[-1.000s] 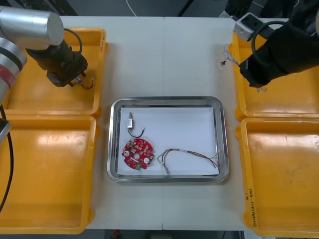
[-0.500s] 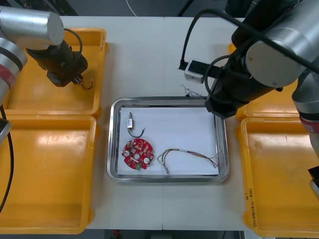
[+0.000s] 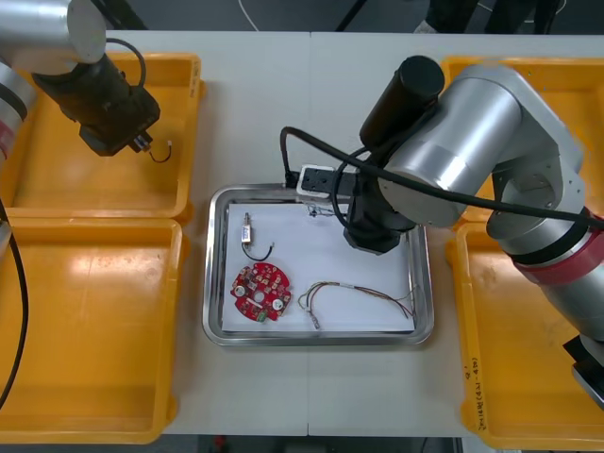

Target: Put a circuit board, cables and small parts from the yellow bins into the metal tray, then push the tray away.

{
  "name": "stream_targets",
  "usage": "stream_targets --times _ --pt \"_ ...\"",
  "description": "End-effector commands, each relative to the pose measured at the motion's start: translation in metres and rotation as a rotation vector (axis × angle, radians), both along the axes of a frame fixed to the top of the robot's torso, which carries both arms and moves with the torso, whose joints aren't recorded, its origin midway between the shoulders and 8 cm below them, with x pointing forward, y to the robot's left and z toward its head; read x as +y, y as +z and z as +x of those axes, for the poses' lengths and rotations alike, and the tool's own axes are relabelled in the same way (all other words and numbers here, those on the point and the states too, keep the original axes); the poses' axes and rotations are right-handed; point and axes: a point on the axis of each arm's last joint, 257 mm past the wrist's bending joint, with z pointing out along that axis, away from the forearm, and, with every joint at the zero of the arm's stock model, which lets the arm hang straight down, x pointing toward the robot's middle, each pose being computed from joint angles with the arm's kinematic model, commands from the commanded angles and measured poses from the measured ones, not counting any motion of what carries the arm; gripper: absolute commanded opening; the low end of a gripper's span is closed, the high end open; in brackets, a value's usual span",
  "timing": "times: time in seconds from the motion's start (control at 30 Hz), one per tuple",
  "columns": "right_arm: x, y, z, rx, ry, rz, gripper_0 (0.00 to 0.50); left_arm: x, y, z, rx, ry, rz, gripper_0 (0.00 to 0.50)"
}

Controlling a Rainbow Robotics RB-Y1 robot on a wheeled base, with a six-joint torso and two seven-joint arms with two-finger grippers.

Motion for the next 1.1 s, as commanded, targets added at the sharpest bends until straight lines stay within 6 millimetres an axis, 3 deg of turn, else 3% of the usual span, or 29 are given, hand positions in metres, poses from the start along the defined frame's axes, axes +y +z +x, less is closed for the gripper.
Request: stream_targets --times 0.03,0.57,0.8,1.03,1.07,1.1 --pt "0.024 0.004 0.006 -0.064 0.089 -0.037 0.000 0.026 0.048 0.000 -0.052 0.031 -0.012 0.000" --pt "0.014 -0.028 0.030 -0.060 0.112 -0.090 0.000 0.038 0.107 -0.034 -0.037 -0.006 0.061 0.000" --pt "0.011 -0.041 0.030 -0.046 0.119 -0.109 0.000 0.034 0.126 -0.055 -0.020 -0.039 0.102 0.000" --pt "0.011 -0.048 0.031 -0.046 0.130 -0.122 0.046 0.022 0.138 -0.071 -0.009 -0.091 0.123 0.001" --pt "0.011 -0.049 0.032 -0.052 0.134 -0.123 0.088 0.016 0.139 -0.071 -0.012 -0.108 0.116 0.001" --pt "0.011 -0.049 0.034 -0.062 0.136 -0.120 0.169 0.012 0.141 -0.072 -0.017 -0.121 0.110 0.000"
